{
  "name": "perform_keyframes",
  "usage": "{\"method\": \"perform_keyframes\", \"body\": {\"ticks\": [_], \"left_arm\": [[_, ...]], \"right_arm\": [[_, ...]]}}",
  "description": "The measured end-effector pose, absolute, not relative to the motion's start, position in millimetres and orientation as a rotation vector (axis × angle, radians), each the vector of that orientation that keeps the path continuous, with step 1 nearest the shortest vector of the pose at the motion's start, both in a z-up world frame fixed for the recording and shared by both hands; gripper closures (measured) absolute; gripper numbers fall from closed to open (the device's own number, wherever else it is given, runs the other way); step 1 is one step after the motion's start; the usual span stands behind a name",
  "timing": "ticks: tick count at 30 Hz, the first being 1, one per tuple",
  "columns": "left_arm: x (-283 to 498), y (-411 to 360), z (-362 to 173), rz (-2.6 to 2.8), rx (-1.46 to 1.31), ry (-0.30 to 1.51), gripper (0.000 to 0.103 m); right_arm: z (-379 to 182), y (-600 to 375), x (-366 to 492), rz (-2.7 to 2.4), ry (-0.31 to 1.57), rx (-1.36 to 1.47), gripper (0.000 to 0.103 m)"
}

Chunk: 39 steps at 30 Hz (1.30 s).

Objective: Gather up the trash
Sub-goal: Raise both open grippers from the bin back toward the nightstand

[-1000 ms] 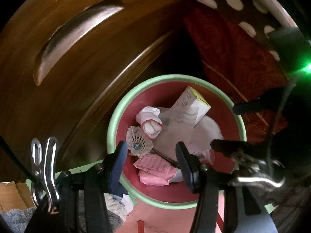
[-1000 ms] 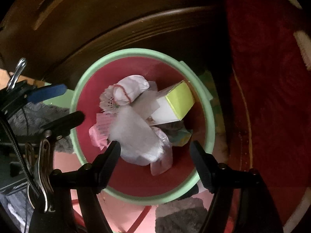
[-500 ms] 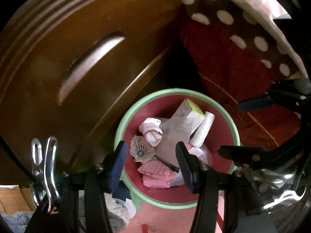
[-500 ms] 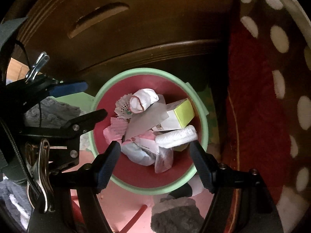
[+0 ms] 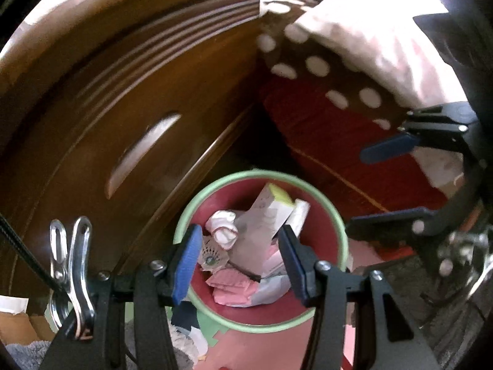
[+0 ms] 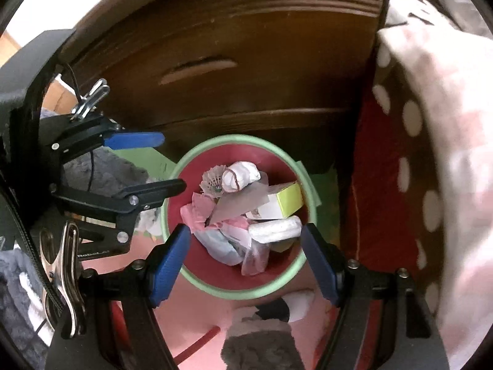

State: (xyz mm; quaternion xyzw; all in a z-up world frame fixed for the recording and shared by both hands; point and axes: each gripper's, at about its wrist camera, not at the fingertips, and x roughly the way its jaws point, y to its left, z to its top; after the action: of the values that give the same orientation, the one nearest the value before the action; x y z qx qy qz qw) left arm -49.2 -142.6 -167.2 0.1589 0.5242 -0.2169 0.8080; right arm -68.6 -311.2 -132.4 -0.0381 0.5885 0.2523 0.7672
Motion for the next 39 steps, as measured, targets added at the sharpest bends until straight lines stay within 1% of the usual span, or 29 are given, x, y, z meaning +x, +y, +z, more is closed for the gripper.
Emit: {"method": "perform_keyframes", "body": {"ticks": [3,10,15,19,26,33,39], "left_arm": [[-54,-144,-152,-0.495,0.324,1.074,0.049],[-57,-142,-112,-0.551,0.252,0.983,0.049],[-59,-142,-79,-0.576,0.211,0.925,0.049],[-60,-141,-54,-0.546,0.184,0.851,0.049],[-52,-126,-24,-0.483,0.112,0.77,0.049],[-39,-105,1,-0.389,0.057,0.707,0.048],[-32,-88,10,-0.335,0.041,0.676,0.048]], "right_arm": [[-123,-320,-68,0.581,1.243,-0.056,0.028],[-88,-330,-74,0.67,1.13,-0.098,0.028],[-38,-343,-80,0.835,0.943,-0.028,0.028],[-15,-346,-72,0.888,0.838,0.049,0.027],[-3,-333,-43,0.83,0.818,0.11,0.027],[21,-323,-23,0.793,0.711,0.229,0.026],[27,-314,-1,0.716,0.657,0.275,0.026]]}}
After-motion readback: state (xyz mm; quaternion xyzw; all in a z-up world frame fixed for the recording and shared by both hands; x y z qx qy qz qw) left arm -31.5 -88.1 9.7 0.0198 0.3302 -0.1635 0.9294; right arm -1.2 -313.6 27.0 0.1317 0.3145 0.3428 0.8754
